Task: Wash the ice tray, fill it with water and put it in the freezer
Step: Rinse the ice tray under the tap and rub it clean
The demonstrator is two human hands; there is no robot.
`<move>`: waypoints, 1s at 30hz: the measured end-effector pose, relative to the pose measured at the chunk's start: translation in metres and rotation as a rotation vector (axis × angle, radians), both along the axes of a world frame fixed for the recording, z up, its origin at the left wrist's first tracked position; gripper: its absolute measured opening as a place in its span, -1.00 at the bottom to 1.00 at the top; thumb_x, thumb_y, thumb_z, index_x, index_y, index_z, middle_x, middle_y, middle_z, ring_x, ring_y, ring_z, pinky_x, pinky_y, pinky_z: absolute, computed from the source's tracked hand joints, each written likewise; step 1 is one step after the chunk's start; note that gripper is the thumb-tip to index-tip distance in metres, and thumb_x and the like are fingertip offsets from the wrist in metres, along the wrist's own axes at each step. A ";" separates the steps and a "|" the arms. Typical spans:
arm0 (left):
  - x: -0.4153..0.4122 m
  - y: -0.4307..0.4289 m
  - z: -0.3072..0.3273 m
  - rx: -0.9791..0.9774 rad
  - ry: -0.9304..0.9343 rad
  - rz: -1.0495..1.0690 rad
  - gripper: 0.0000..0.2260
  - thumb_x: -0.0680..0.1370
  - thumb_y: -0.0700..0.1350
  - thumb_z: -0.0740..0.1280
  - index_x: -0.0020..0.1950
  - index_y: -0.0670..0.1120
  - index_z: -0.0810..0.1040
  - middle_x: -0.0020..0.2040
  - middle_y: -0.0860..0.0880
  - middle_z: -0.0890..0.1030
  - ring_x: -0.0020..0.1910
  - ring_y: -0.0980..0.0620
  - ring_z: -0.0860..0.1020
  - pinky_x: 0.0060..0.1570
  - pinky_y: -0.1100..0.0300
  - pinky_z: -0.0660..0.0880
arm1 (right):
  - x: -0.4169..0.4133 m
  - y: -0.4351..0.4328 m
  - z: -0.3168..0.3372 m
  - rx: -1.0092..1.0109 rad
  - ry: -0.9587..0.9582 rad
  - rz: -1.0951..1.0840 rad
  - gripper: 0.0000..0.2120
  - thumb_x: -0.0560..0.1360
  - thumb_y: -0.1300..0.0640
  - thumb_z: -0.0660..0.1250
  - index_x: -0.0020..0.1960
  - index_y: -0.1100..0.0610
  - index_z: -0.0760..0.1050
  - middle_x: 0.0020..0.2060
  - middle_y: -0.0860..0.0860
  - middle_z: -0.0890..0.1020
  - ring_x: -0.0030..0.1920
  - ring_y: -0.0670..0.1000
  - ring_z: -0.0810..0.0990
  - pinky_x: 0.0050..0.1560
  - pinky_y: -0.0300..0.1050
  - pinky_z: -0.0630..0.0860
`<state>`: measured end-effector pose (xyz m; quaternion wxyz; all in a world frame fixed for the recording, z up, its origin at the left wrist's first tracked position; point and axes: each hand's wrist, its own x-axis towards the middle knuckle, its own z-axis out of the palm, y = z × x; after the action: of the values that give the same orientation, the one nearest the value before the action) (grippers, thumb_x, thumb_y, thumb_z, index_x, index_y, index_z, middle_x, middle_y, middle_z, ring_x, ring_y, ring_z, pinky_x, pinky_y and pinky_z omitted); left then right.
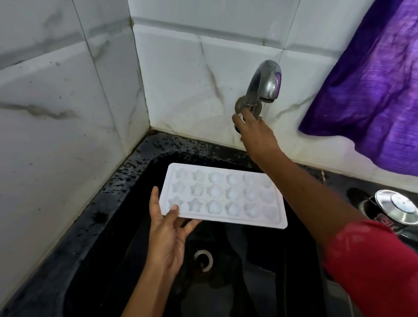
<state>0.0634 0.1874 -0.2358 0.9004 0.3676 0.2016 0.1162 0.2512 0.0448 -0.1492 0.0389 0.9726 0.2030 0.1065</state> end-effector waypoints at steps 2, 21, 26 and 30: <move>0.004 0.001 -0.003 -0.010 0.003 -0.001 -0.50 0.61 -0.29 0.13 0.39 0.23 0.23 0.25 0.04 0.50 0.05 -0.01 0.63 -0.25 0.08 0.61 | 0.004 0.000 -0.002 -0.062 -0.056 0.031 -0.36 0.35 0.52 0.31 0.36 0.22 0.23 0.42 0.22 0.21 0.00 0.26 0.53 -0.08 0.02 0.48; 0.023 -0.002 -0.019 -0.180 0.003 -0.013 -0.52 0.57 -0.33 0.16 0.41 0.09 0.28 0.27 -0.09 0.51 0.07 -0.11 0.62 -0.24 -0.01 0.62 | -0.083 -0.009 -0.069 0.319 0.190 -0.150 -0.43 0.62 -0.05 -0.05 0.52 0.21 -0.07 0.52 0.17 0.01 0.52 0.12 -0.04 0.47 0.02 -0.08; 0.024 -0.028 -0.021 -0.268 0.010 -0.058 -0.64 0.60 -0.26 0.14 0.34 0.07 0.36 0.18 -0.12 0.57 -0.03 -0.04 0.66 -0.26 0.06 0.62 | -0.101 0.026 -0.095 0.287 0.332 -0.033 -0.37 0.61 -0.13 -0.07 0.53 0.21 -0.11 0.53 0.14 -0.12 0.53 0.08 -0.17 0.48 -0.01 -0.20; 0.022 -0.030 -0.027 -0.318 0.017 -0.037 -0.70 0.63 -0.18 0.09 0.32 0.05 0.39 0.18 -0.15 0.56 -0.12 0.01 0.67 -0.31 0.14 0.61 | -0.105 0.041 -0.103 0.125 0.328 0.251 -0.43 0.62 -0.09 -0.09 0.53 0.17 -0.09 0.54 0.07 -0.06 0.53 0.00 -0.14 0.47 -0.06 -0.25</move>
<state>0.0855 0.1575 -0.2632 0.9475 0.2248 0.2183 0.0633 0.1460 0.0861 -0.2527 -0.0684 0.9446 0.3190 -0.0368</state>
